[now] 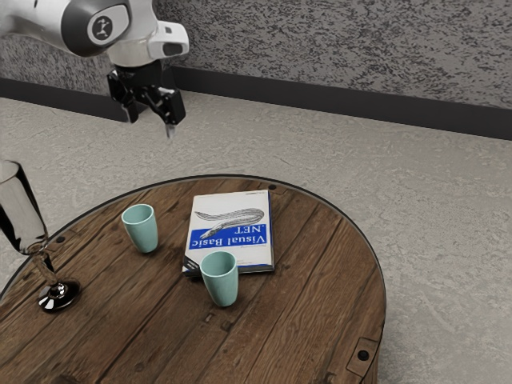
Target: Place the left cup onto the right cup
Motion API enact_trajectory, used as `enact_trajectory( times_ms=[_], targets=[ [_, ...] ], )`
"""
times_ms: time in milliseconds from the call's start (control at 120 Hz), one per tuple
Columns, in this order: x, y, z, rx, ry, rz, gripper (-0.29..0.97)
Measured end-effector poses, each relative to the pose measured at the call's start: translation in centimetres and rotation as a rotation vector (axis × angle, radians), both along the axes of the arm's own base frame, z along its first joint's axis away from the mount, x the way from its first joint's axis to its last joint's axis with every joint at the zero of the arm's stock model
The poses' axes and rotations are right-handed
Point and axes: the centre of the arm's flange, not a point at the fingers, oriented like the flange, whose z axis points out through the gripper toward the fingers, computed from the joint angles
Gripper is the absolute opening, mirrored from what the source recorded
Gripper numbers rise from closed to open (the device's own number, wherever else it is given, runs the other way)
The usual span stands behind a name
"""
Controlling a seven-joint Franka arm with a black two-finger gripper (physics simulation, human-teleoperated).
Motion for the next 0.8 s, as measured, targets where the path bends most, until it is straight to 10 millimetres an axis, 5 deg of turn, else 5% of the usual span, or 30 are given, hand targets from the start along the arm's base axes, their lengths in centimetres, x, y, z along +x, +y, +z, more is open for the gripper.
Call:
enact_trajectory(
  times_ms=[233,458,625,800],
  targets=[
    [0.2,0.9,-1.9,-0.006,0.008,0.015,0.68],
    [0.3,5.6,-11.3,-0.067,0.124,0.180,0.68],
    [2.1,9.9,-18.4,-0.094,0.174,0.312,0.68],
    [3.8,14.1,-23.9,-0.103,0.178,0.396,0.68]
  ],
)
